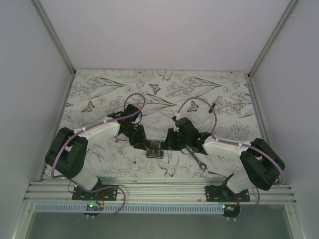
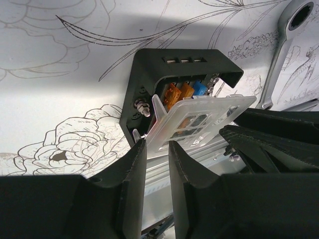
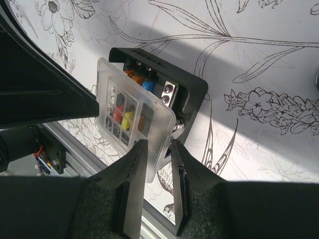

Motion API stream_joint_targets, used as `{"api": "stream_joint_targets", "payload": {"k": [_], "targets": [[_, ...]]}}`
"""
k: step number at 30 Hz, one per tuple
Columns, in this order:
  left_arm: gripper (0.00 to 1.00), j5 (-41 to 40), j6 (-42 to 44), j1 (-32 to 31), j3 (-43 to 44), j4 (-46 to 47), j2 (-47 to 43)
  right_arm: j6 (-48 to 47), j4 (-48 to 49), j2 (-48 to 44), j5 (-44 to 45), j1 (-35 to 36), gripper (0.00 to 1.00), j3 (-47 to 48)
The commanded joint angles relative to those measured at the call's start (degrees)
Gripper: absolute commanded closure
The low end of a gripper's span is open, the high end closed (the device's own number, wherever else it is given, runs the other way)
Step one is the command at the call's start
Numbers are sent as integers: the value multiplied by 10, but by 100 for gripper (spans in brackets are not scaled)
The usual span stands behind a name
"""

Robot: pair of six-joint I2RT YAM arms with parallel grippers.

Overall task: Snap on the fuse box
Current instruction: Close the fuse box cover on the fuse box base.

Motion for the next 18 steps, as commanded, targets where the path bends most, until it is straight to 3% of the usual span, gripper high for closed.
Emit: {"api": "stream_joint_targets", "payload": {"k": [1,18], "targets": [[74,20,-5,0,16,22,-20,21,33,-13,-23,18,70,8],[74,8,-15,-1,2,19,-50,17,26,-24,-12,29,69,27]]}}
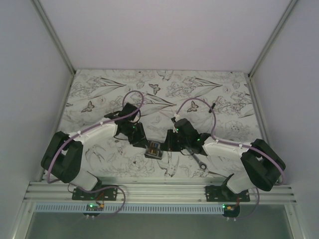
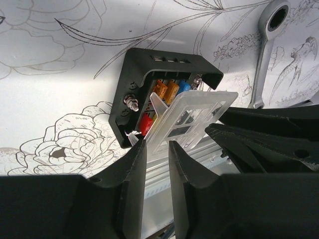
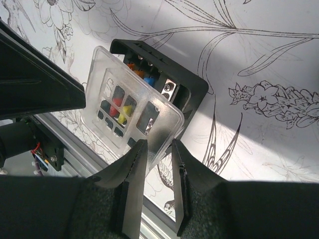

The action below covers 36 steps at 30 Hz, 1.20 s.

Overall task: Snap on the fuse box
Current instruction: Close the fuse box cover on the fuse box base.

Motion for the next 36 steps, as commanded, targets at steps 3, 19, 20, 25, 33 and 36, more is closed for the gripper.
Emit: {"api": "stream_joint_targets", "payload": {"k": [3,19,20,25,33,36], "targets": [[74,14,-15,-2,-1,20,-25,17,33,-21,-15,19,69,30],[69,-5,-3,-1,-10,16,-31,17,11,-30,22,23,65,30],[68,-10,3,-1,-10,13,-34,13,1,-39,32,23,63,28],[58,-20,46,1,-14,0,-43,15,12,-56,33,20,56,-6],[50,-13,92,2,-2,0,-4,40,70,-23,21,20,55,-30],[50,-15,101,2,1,2,7,42,79,-15,28,20,55,-32]]}}
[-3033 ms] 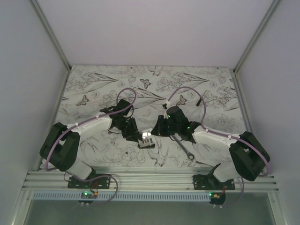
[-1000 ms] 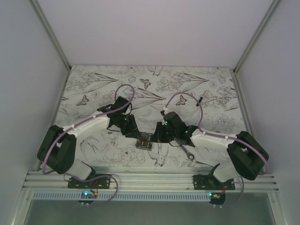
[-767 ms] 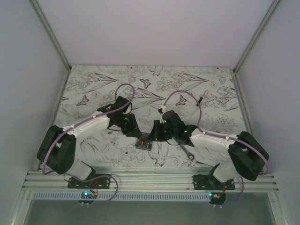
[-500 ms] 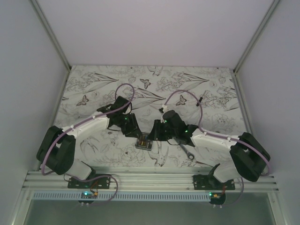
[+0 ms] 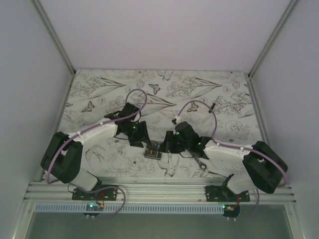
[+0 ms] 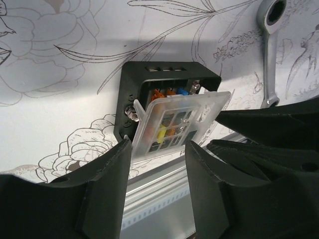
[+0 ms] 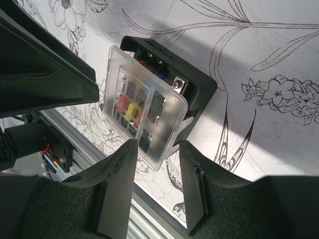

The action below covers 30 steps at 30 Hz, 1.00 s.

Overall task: Snap on the fuse box
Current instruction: Close the fuse box cover on the fuse box base.

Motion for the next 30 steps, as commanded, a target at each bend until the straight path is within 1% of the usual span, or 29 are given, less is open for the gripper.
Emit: {"api": "stream_joint_targets", "payload": {"k": [1,6,12,15,20,30], "targets": [[50,2,30,3,4,-14,21,14,44,11,9,1,55,-1],[54,17,31,-2,7,-6,41,16,65,37,-7,2,59,2],[65,39,21,-11,8,9,56,17,69,44,-12,1,64,5],[68,42,13,-11,7,9,48,16,62,34,-13,1,67,9],[69,43,8,-12,13,10,32,13,43,20,-14,1,69,23],[70,50,-1,-11,40,-15,29,21,26,14,-21,6,68,42]]}}
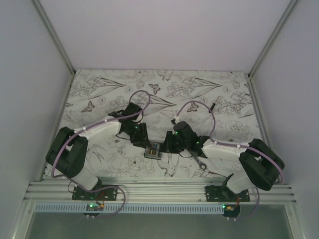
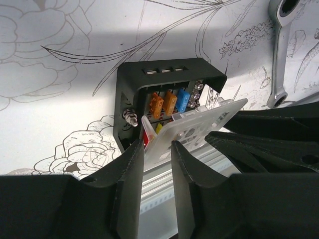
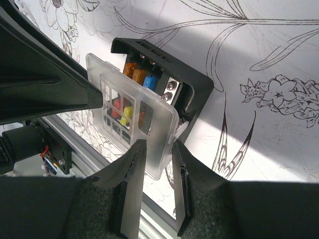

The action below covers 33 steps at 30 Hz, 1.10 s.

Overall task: Snap on the fuse box
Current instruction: Close the fuse box cover on the fuse box base.

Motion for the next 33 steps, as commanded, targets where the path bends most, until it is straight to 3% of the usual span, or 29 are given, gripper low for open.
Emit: {"api": "stream_joint_targets", "payload": {"k": [1,13,33], "targets": [[70,28,-14,-3,24,-8,-19,10,21,-12,-16,8,68,37],[70,30,-12,7,36,-37,-38,22,17,-17,-17,19,68,57],[70,43,-7,11,46,-39,23,38,24,6,-11,28,68,43]]}}
